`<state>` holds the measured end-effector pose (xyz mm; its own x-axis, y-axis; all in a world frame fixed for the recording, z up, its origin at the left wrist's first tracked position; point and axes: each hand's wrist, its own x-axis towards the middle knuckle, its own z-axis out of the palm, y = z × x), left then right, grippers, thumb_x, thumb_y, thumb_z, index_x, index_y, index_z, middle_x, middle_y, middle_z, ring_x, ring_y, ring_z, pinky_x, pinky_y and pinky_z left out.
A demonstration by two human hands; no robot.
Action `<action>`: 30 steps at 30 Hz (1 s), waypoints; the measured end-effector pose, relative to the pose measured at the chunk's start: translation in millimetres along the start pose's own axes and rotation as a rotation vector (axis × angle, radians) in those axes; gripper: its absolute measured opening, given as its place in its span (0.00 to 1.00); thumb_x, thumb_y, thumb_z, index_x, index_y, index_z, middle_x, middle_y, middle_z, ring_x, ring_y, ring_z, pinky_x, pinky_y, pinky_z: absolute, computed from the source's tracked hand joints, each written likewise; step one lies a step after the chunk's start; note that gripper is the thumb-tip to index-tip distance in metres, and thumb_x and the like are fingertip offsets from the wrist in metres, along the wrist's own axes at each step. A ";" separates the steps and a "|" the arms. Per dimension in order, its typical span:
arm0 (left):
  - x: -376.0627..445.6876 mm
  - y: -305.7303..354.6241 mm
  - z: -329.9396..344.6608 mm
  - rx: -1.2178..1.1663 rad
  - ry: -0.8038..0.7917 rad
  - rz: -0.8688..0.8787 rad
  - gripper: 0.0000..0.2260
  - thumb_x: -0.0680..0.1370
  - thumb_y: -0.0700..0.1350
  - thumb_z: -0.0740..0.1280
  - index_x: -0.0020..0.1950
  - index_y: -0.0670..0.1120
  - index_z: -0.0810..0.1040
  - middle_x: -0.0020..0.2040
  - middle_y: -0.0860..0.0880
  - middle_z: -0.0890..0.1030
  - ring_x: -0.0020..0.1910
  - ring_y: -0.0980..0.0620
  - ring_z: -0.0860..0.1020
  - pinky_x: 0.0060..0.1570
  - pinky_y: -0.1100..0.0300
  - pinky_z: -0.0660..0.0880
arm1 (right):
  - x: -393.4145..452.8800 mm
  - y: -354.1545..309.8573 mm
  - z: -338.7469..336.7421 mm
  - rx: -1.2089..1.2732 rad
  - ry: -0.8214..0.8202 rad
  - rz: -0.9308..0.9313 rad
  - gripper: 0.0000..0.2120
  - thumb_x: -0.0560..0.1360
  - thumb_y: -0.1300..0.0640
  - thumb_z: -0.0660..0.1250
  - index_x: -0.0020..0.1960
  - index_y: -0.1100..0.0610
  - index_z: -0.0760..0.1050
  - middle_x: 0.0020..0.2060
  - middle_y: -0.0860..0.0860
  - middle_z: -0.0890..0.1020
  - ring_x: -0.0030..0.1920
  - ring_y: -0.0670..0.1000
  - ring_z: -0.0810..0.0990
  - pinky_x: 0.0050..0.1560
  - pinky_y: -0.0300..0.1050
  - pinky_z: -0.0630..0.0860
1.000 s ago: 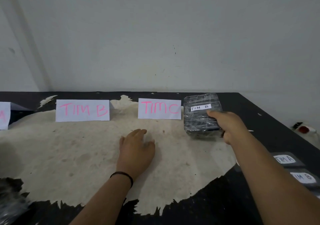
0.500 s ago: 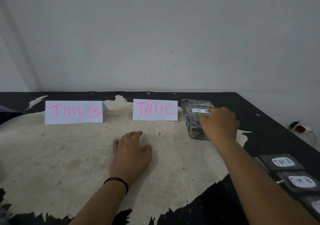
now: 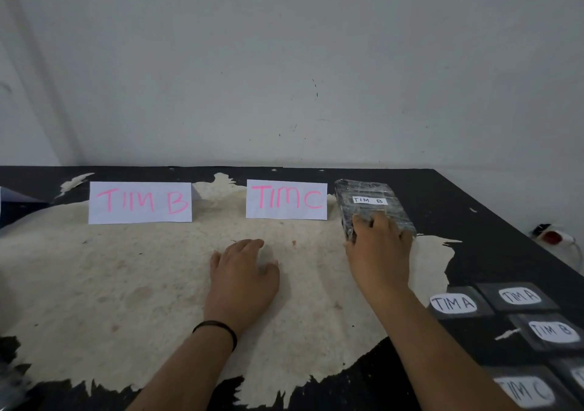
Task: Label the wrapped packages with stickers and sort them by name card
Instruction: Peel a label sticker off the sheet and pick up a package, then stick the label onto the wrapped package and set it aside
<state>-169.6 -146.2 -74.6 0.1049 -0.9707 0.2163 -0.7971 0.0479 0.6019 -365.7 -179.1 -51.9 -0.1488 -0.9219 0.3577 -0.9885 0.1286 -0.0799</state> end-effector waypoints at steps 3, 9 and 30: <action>0.5 -1.1 1.0 -0.001 0.010 0.003 0.20 0.77 0.51 0.62 0.69 0.49 0.68 0.70 0.52 0.70 0.71 0.52 0.64 0.74 0.48 0.47 | 9.9 2.8 4.5 -0.027 -0.024 0.002 0.24 0.78 0.51 0.60 0.73 0.51 0.61 0.70 0.56 0.66 0.72 0.59 0.61 0.70 0.61 0.57; 1.1 -1.7 1.3 -0.002 0.011 0.001 0.19 0.77 0.51 0.62 0.68 0.49 0.71 0.69 0.52 0.71 0.70 0.53 0.65 0.74 0.48 0.48 | 24.5 5.5 8.6 -0.010 -0.074 0.043 0.23 0.80 0.55 0.55 0.74 0.53 0.57 0.73 0.57 0.61 0.74 0.60 0.54 0.70 0.67 0.50; -78.2 1.9 -147.6 -0.385 0.261 0.033 0.14 0.76 0.52 0.66 0.61 0.53 0.76 0.56 0.62 0.76 0.57 0.67 0.72 0.49 0.81 0.63 | -73.9 -102.8 -84.0 0.368 0.151 -0.300 0.24 0.74 0.51 0.64 0.67 0.59 0.69 0.69 0.61 0.69 0.72 0.61 0.60 0.68 0.67 0.59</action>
<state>-91.6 -35.4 23.1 0.2690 -0.8776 0.3969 -0.5286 0.2099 0.8225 -255.4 -93.5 8.0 0.1114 -0.8316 0.5441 -0.9170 -0.2970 -0.2662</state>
